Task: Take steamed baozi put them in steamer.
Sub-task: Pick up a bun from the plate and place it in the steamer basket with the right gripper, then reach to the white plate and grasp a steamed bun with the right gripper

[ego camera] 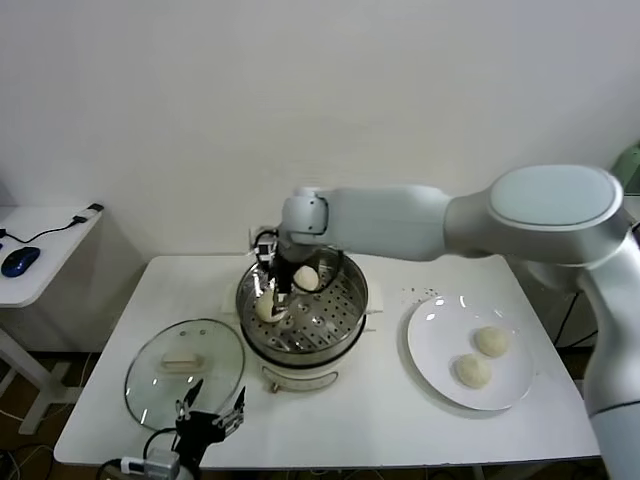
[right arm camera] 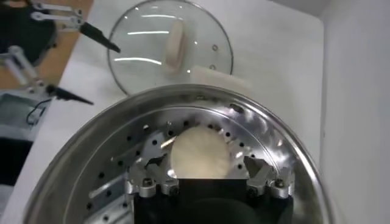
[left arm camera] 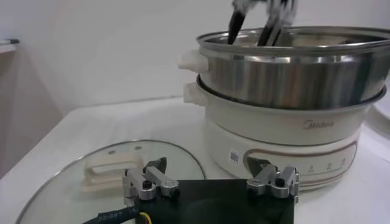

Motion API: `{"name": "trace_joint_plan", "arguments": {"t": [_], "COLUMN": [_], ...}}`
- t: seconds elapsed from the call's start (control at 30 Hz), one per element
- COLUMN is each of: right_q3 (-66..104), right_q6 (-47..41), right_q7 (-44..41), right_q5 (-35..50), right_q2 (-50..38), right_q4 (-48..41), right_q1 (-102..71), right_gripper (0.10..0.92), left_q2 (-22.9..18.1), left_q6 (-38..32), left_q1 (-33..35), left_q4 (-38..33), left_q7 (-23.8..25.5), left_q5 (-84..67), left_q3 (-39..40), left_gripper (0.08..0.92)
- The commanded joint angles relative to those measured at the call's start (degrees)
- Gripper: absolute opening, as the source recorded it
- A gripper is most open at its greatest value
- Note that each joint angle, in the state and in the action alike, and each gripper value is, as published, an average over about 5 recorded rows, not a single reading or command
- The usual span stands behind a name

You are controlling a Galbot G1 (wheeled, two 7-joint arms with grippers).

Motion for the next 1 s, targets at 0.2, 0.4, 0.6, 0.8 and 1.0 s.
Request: {"name": "trace_joint_plan", "arguments": {"t": [0.2, 0.4, 0.6, 0.8, 1.0], "right_q3": [-17.9, -23.9, -13.1, 0.0, 7.7], "right_q6": [13.6, 14.5, 11.6, 8.5, 5.9], "right_q7": [-19.2, -17.8, -15.0, -11.8, -8.0], "right_q5": [-7.5, -23.7, -32.5, -37.0, -39.5], "right_q2": [-35.4, -51.3, -58.0, -58.2, -55.9], "right_q4": [17.7, 22.6, 22.2, 19.3, 15.9], "right_q1": [26.2, 21.0, 3.2, -12.8, -21.6], "right_gripper": [0.823, 0.823, 0.823, 0.823, 0.823], "left_q2": [-0.1, -0.5, -0.5, -0.6, -0.7], "left_q6": [0.0, 0.2, 0.2, 0.2, 0.3], "left_q1": [-0.1, -0.7, -0.8, -0.2, 0.0], "left_q4": [-0.2, -0.1, -0.1, -0.3, -0.5], "left_q7": [0.0, 0.1, 0.0, 0.0, 0.0], "left_q5": [0.3, 0.3, 0.3, 0.5, 0.5], "left_q3": [0.3, 0.4, 0.0, -0.3, -0.7], "left_gripper": [0.823, 0.823, 0.823, 0.823, 0.823]}}
